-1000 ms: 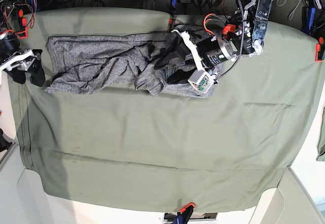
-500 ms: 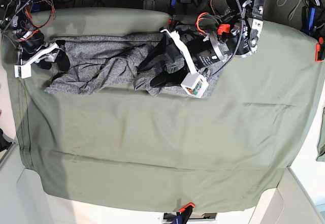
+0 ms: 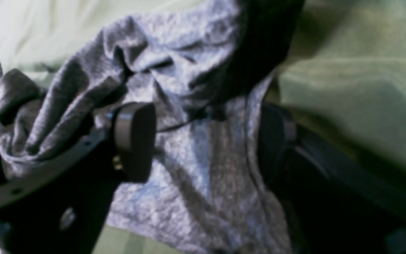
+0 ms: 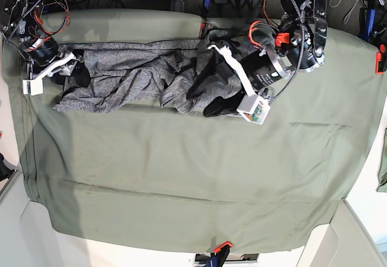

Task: Fold the T-shirt properly
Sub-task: 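Fold the held strip end with the left gripper toward the right gripper, then grasp the strip's other end with the right gripper and fold it over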

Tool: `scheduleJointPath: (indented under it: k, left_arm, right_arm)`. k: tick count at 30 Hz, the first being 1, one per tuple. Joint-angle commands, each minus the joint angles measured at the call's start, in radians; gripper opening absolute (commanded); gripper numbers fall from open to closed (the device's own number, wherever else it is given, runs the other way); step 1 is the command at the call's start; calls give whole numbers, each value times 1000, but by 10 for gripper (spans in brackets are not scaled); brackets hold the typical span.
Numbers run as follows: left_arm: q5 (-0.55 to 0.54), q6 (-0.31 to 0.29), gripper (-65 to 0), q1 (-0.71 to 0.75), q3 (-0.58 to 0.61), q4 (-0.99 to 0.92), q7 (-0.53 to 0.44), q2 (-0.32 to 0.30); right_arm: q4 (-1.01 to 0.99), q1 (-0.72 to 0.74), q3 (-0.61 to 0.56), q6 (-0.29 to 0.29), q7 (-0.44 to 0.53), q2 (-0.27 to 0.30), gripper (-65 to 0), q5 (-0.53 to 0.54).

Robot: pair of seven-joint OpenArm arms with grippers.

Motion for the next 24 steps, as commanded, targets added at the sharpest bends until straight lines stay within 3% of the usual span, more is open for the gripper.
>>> scheduleJointPath:
  k: [1, 4, 7, 10, 16, 20, 24]
  left_arm:
    - [-19, -13, -292, -10, -22, 18, -25, -4]
    - [-19, -13, -292, -10, -83, 18, -25, -10]
    - [-18, -13, -292, -7, -127, 17, -25, -29]
    - [-17, -13, -292, -6, -156, 8, -18, -58]
    - [-19, -13, -292, -5, -239, -9, -18, -127]
    - [-77, -13, -292, -4, -331, -9, -8, -166]
    - [-164, -13, -292, -4, -407, -9, 30, -202]
  right_arm:
    - [12, 3, -2, 0, -1, 10, -281, 21]
    - [12, 5, -2, 0, 0, 2, -497, 23]
    - [12, 5, -3, 1, 1, -1, -649, 23]
    - [12, 6, -3, 12, 3, 0, -650, 29]
    - [45, 6, -4, 27, -6, -16, -650, 150]
    - [121, 5, -29, 46, -55, -85, -650, 206]
    - [207, 5, -169, 45, -58, -164, -650, 206]
